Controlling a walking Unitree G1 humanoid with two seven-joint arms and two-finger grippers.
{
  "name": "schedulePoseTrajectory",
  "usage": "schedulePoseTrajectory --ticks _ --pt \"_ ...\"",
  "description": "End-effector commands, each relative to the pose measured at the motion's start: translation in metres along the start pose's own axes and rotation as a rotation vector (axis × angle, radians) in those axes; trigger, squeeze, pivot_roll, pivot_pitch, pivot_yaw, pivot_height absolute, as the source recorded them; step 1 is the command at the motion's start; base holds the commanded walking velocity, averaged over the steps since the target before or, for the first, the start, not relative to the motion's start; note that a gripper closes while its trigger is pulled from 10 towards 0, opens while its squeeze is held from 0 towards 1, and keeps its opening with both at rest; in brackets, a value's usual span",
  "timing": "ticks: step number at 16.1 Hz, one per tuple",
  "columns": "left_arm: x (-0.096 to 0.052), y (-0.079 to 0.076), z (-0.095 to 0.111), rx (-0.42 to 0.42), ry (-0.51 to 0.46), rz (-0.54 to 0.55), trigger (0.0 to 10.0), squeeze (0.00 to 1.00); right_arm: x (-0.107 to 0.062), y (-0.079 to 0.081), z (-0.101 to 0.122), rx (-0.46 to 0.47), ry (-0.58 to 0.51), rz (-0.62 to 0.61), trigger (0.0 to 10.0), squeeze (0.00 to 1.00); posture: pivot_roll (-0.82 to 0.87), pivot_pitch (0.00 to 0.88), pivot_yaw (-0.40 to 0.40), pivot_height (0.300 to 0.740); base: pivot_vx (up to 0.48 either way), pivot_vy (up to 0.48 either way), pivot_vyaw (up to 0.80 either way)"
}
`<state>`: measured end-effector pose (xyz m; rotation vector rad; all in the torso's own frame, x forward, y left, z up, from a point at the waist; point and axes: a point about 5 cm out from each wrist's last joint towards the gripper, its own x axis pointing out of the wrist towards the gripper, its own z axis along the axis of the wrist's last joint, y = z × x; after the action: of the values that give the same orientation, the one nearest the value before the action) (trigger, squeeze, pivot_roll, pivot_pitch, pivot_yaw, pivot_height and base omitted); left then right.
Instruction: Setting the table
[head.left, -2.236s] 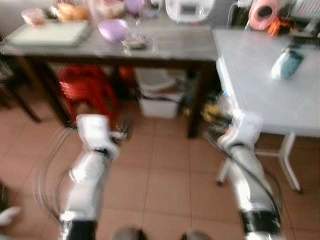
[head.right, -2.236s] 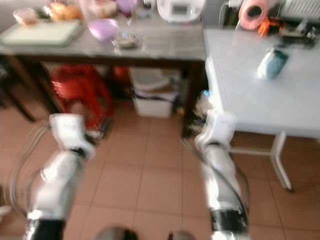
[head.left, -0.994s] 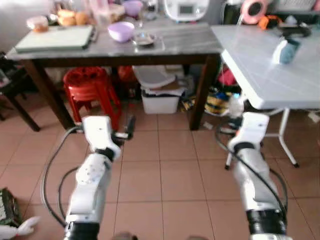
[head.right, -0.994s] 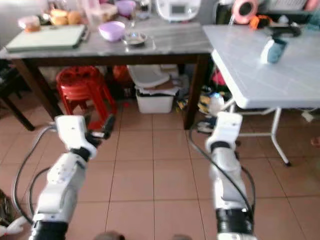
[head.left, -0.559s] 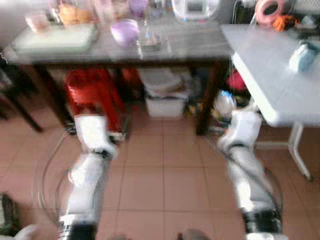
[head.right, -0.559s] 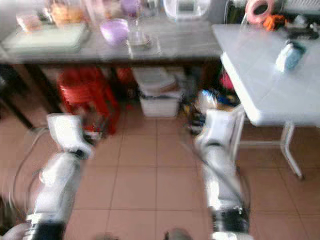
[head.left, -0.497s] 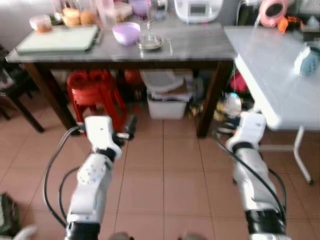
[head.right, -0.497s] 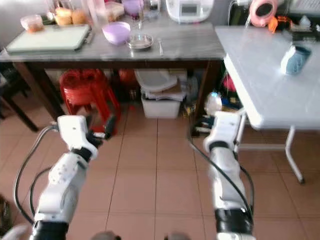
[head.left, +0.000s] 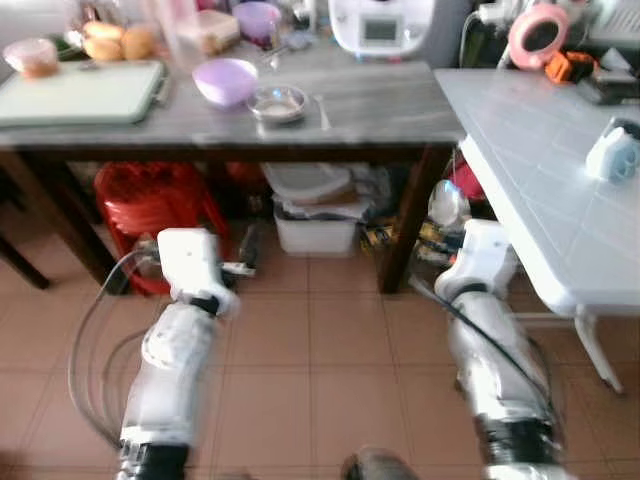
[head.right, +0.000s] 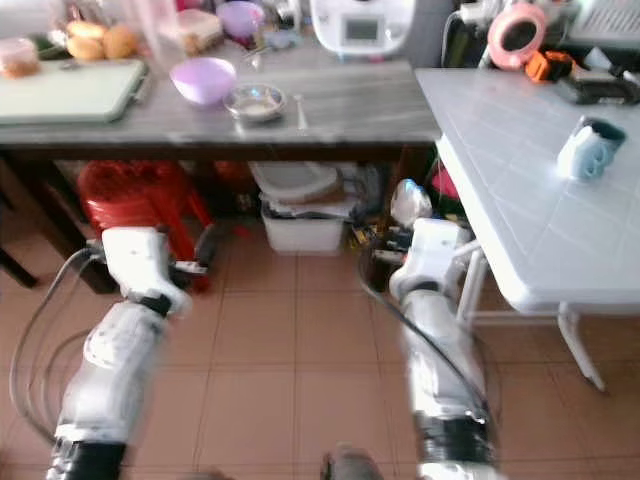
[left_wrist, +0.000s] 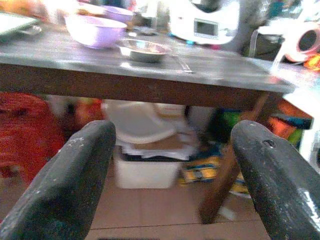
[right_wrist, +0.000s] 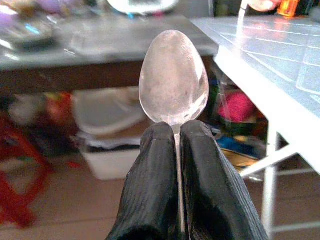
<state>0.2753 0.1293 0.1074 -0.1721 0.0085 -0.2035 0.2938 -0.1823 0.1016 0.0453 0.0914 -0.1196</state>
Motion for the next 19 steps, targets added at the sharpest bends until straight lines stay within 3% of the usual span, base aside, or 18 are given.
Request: schedulePoseTrajectory --ticks 1,3,9,19 --pt "-0.0011 0.0094 0.0039 0.026 -0.008 0.023 10.0 0.00 0.0015 0.0112 0.0079 0.022 -0.034 0.034 10.0 0.00 -0.02 0.000 -0.006 0.740 0.465 0.000 0.49" --pt "-0.0011 0.0092 0.0038 0.025 -0.008 0.022 10.0 0.00 0.0017 0.0108 0.0078 0.024 -0.032 0.035 10.0 0.00 -0.01 0.000 -0.008 0.740 0.463 0.000 0.00" --pt "-0.0012 0.0088 0.0037 0.024 -0.008 0.021 10.0 0.00 0.0013 0.0107 0.0079 0.023 -0.034 0.035 10.0 0.00 -0.01 0.000 -0.005 0.740 0.465 0.000 0.73" --pt "-0.0005 0.0066 0.0029 0.023 -0.003 0.011 10.0 0.00 0.0028 0.0071 0.0067 0.065 -0.018 0.004 10.0 0.00 -0.02 0.000 -0.006 0.740 0.467 0.000 -0.06"
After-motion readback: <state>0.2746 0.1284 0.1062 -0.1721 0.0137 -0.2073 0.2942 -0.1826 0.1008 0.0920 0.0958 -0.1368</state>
